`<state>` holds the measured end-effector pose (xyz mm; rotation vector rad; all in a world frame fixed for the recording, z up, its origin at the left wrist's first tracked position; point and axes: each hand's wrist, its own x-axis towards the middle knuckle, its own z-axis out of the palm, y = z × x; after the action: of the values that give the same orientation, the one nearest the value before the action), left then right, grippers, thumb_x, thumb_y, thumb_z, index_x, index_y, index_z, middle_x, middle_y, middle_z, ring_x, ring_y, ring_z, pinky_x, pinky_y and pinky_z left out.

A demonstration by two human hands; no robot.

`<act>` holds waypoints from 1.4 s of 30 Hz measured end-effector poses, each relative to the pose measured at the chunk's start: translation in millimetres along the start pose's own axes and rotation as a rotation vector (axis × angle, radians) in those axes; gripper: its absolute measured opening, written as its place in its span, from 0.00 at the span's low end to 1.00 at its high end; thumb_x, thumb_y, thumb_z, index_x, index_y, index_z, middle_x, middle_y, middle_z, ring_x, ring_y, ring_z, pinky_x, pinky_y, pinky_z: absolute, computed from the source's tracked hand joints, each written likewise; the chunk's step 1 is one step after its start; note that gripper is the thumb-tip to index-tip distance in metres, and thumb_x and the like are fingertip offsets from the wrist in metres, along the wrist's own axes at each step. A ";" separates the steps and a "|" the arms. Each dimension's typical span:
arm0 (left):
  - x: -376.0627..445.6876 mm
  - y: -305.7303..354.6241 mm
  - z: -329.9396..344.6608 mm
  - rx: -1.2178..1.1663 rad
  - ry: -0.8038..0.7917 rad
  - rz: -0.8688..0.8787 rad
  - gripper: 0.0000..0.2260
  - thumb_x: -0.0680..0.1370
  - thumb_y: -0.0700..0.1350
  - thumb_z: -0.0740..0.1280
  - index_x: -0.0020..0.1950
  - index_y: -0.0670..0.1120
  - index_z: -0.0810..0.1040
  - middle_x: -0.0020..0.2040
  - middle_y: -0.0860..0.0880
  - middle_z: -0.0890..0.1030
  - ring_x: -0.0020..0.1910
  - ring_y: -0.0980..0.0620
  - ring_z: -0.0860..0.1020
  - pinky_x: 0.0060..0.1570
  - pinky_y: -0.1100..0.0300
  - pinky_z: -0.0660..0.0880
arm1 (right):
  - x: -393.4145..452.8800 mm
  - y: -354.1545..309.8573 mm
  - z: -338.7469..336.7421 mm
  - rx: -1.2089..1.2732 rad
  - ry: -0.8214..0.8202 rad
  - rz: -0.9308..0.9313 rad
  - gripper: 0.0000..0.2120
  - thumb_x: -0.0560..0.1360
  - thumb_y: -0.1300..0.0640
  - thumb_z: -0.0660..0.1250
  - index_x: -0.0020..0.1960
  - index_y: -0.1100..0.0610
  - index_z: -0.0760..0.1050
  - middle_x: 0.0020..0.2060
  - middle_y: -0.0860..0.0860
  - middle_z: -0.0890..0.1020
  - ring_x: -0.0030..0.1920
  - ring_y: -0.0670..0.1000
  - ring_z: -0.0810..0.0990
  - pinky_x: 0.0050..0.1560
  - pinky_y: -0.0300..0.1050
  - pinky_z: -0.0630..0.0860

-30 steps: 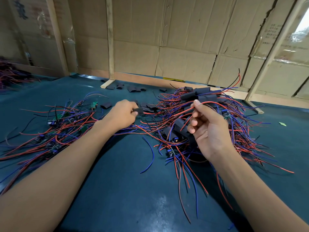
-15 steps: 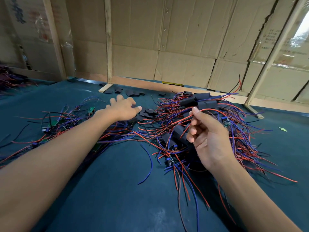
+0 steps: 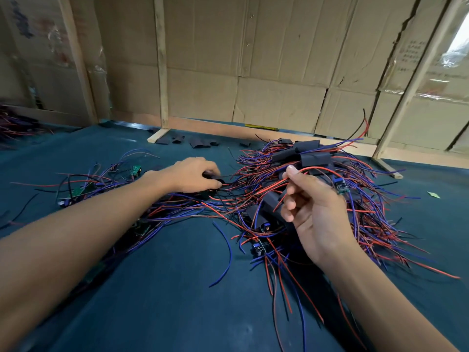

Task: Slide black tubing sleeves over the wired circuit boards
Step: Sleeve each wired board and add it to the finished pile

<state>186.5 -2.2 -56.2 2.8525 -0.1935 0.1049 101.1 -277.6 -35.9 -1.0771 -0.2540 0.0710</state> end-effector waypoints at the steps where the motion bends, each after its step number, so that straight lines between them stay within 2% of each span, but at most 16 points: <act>1: -5.4 -3.9 -5.5 -0.019 0.009 -0.002 0.13 0.76 0.62 0.68 0.57 0.59 0.80 0.56 0.56 0.80 0.61 0.50 0.77 0.65 0.47 0.72 | -0.6 0.3 1.0 -0.004 0.004 -0.004 0.18 0.69 0.54 0.73 0.53 0.63 0.75 0.30 0.50 0.74 0.25 0.47 0.69 0.23 0.40 0.65; 6: -23.2 -2.8 -28.0 -0.101 0.162 -0.108 0.15 0.72 0.65 0.71 0.55 0.61 0.79 0.58 0.61 0.81 0.64 0.53 0.75 0.69 0.42 0.65 | -3.0 1.2 2.6 -0.019 0.002 -0.012 0.11 0.70 0.55 0.73 0.46 0.62 0.78 0.30 0.50 0.74 0.25 0.47 0.68 0.23 0.40 0.64; 8: -30.0 5.9 -33.5 -0.354 0.297 -0.093 0.14 0.73 0.58 0.74 0.57 0.60 0.79 0.59 0.57 0.82 0.62 0.54 0.77 0.68 0.46 0.68 | -2.9 1.1 1.7 -0.015 -0.004 -0.013 0.10 0.71 0.55 0.73 0.45 0.61 0.78 0.30 0.50 0.74 0.26 0.47 0.69 0.23 0.40 0.65; 10: -39.6 25.4 -33.5 -0.762 0.381 -0.057 0.13 0.73 0.56 0.74 0.57 0.57 0.81 0.56 0.51 0.83 0.54 0.56 0.79 0.58 0.52 0.77 | -3.1 1.3 1.0 -0.014 -0.016 -0.020 0.08 0.71 0.55 0.73 0.44 0.59 0.79 0.30 0.49 0.75 0.26 0.47 0.71 0.23 0.39 0.66; 12: -50.2 52.3 -24.3 -1.096 0.353 -0.044 0.13 0.72 0.58 0.72 0.51 0.53 0.84 0.53 0.46 0.83 0.43 0.54 0.78 0.40 0.56 0.78 | -4.5 2.0 2.3 -0.013 -0.035 -0.033 0.06 0.72 0.54 0.72 0.41 0.57 0.80 0.31 0.50 0.77 0.27 0.48 0.74 0.24 0.40 0.68; 14: -56.6 79.5 -7.3 -1.265 0.250 -0.039 0.16 0.76 0.59 0.69 0.45 0.46 0.85 0.45 0.44 0.81 0.35 0.52 0.73 0.29 0.58 0.70 | -5.5 3.0 3.5 -0.005 -0.050 -0.050 0.06 0.73 0.55 0.72 0.42 0.58 0.80 0.32 0.51 0.79 0.28 0.49 0.77 0.24 0.40 0.71; 16: -60.5 102.1 8.4 -1.368 0.165 -0.061 0.21 0.80 0.59 0.65 0.42 0.42 0.80 0.37 0.42 0.75 0.31 0.50 0.71 0.27 0.58 0.64 | -5.9 2.8 4.1 0.000 -0.057 -0.066 0.06 0.73 0.55 0.71 0.42 0.58 0.79 0.33 0.52 0.81 0.29 0.49 0.79 0.24 0.40 0.72; 19: -66.2 115.9 20.1 -1.474 0.121 -0.103 0.21 0.82 0.61 0.61 0.39 0.45 0.73 0.34 0.45 0.71 0.27 0.49 0.72 0.25 0.61 0.61 | -4.5 -1.3 2.8 0.017 -0.063 -0.106 0.06 0.75 0.56 0.70 0.42 0.59 0.78 0.33 0.53 0.82 0.29 0.49 0.80 0.25 0.40 0.73; 22: -77.6 114.2 26.1 -1.310 0.101 -0.007 0.19 0.79 0.60 0.66 0.36 0.49 0.68 0.29 0.51 0.67 0.24 0.51 0.65 0.24 0.62 0.57 | -3.1 -6.4 -0.2 0.021 -0.058 -0.144 0.09 0.77 0.58 0.70 0.38 0.55 0.81 0.34 0.54 0.82 0.30 0.50 0.80 0.26 0.40 0.74; 24: -85.4 110.2 29.6 -0.933 0.241 0.109 0.19 0.76 0.58 0.71 0.35 0.50 0.68 0.28 0.55 0.67 0.26 0.52 0.64 0.25 0.58 0.61 | -2.6 -8.6 -1.4 0.008 -0.052 -0.178 0.10 0.77 0.57 0.70 0.36 0.54 0.81 0.34 0.55 0.82 0.30 0.51 0.80 0.26 0.41 0.74; 27: -92.1 110.2 32.0 -0.437 0.398 0.225 0.16 0.75 0.60 0.71 0.42 0.48 0.75 0.31 0.52 0.74 0.30 0.53 0.70 0.34 0.50 0.72 | -2.8 -9.6 -2.6 -0.004 -0.060 -0.202 0.09 0.76 0.57 0.70 0.37 0.55 0.81 0.35 0.56 0.82 0.30 0.52 0.81 0.26 0.42 0.75; 29: -93.1 112.8 31.1 -0.486 0.441 0.263 0.19 0.75 0.60 0.71 0.42 0.44 0.74 0.30 0.51 0.72 0.30 0.53 0.68 0.34 0.49 0.70 | -4.0 -10.2 -3.1 -0.003 -0.081 -0.205 0.07 0.74 0.57 0.71 0.38 0.58 0.80 0.34 0.56 0.82 0.30 0.52 0.81 0.26 0.43 0.75; 33: -93.9 116.4 30.4 -0.540 0.527 0.289 0.22 0.77 0.57 0.72 0.38 0.41 0.69 0.28 0.52 0.65 0.28 0.56 0.61 0.30 0.58 0.60 | -6.1 -11.6 -4.4 0.008 -0.121 -0.219 0.07 0.74 0.58 0.71 0.40 0.62 0.79 0.33 0.57 0.81 0.29 0.53 0.80 0.26 0.43 0.75; 35: -95.4 116.5 30.4 -0.521 0.518 0.294 0.22 0.77 0.57 0.71 0.39 0.40 0.70 0.28 0.52 0.66 0.29 0.55 0.62 0.30 0.57 0.63 | -6.8 -11.6 -4.4 0.005 -0.149 -0.230 0.08 0.75 0.59 0.70 0.40 0.62 0.79 0.32 0.57 0.81 0.29 0.53 0.80 0.26 0.44 0.75; 38: -96.6 118.0 29.8 -0.525 0.459 0.290 0.26 0.77 0.62 0.67 0.47 0.37 0.76 0.35 0.44 0.77 0.34 0.45 0.74 0.39 0.46 0.74 | -7.5 -9.5 -3.3 -0.015 -0.199 -0.245 0.09 0.75 0.60 0.70 0.37 0.60 0.79 0.32 0.57 0.81 0.29 0.53 0.80 0.27 0.43 0.75; 42: -96.9 122.6 29.2 -0.501 0.484 0.276 0.22 0.77 0.59 0.68 0.44 0.38 0.75 0.28 0.47 0.69 0.28 0.54 0.64 0.32 0.47 0.68 | -7.0 -0.8 -4.0 -0.171 -0.211 -0.274 0.09 0.74 0.59 0.72 0.35 0.57 0.80 0.31 0.55 0.80 0.28 0.51 0.78 0.27 0.41 0.74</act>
<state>74.8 -115.3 -59.7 2.2113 -0.4361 0.6873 95.3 -282.7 -38.2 -1.1962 -0.6045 -0.0845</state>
